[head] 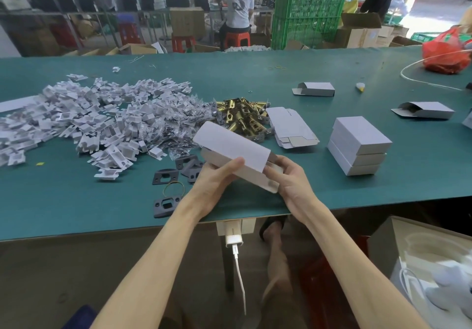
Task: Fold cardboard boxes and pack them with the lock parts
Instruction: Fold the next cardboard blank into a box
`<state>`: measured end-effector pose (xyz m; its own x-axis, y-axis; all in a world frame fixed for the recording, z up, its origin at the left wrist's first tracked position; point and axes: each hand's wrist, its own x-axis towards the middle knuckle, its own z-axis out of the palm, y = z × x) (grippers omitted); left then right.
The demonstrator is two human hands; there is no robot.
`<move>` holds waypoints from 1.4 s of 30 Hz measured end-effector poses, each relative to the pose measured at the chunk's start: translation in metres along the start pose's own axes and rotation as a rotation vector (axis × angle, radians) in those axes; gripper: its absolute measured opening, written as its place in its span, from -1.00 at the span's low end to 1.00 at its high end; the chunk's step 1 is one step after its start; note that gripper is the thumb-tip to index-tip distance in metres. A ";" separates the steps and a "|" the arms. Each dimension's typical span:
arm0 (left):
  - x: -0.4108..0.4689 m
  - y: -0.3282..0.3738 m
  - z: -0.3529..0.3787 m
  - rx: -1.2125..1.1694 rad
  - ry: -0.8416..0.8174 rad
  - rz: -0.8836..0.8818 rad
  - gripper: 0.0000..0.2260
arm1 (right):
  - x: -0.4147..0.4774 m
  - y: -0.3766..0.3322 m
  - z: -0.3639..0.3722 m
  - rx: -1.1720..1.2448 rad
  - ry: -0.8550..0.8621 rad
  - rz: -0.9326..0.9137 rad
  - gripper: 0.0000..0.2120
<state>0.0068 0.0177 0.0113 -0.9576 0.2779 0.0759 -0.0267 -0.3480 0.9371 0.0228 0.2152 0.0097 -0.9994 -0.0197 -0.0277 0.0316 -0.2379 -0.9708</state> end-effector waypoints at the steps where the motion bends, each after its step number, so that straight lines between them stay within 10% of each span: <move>1: 0.001 -0.001 0.000 -0.030 0.050 0.000 -0.70 | 0.000 0.002 0.000 -0.001 -0.022 -0.024 -0.63; 21: 0.006 -0.008 0.006 0.010 0.231 -0.055 -0.67 | 0.000 0.008 0.006 -0.158 0.046 -0.107 -0.90; 42: 0.007 -0.012 0.004 0.176 0.113 0.034 -0.70 | 0.000 0.006 0.022 -0.391 -0.036 -0.193 -0.54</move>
<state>0.0019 0.0273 0.0024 -0.9834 0.1630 0.0794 0.0475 -0.1911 0.9804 0.0231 0.1922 0.0091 -0.9852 -0.0461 0.1651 -0.1701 0.1448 -0.9747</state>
